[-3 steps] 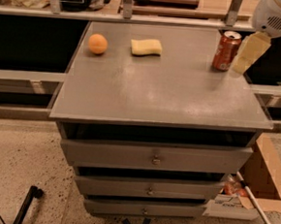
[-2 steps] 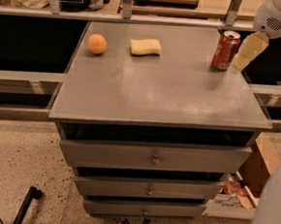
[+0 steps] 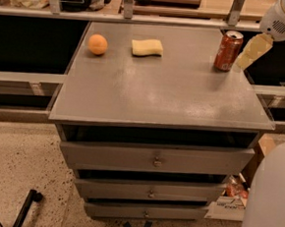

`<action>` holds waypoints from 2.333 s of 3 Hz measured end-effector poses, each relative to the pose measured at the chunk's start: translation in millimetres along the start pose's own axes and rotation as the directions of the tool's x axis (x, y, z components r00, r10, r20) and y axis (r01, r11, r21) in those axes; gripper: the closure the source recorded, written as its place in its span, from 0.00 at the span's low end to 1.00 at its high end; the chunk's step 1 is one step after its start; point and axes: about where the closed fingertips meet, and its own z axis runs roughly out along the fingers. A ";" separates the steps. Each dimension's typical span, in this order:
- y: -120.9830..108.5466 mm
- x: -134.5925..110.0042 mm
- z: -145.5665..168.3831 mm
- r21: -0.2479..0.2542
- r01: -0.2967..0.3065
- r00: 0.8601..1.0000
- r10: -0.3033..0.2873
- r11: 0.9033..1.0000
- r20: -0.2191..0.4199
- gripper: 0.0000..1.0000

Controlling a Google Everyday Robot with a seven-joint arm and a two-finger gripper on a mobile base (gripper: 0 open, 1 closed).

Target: Move coke can near sponge

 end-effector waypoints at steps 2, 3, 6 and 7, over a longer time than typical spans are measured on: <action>-18.1 1.7 2.0 0.020 -0.052 0.995 0.050 0.998 0.085 0.00; -34.4 11.7 -1.8 0.044 -0.109 0.985 0.102 0.993 0.140 0.00; -51.6 25.9 12.7 0.006 -0.176 0.944 0.167 0.984 0.286 0.00; -56.5 25.8 16.8 -0.009 -0.183 0.914 0.173 0.983 0.366 0.00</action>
Offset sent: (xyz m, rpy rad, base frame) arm 0.0330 -0.0389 0.0275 0.1508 -0.1222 -0.0756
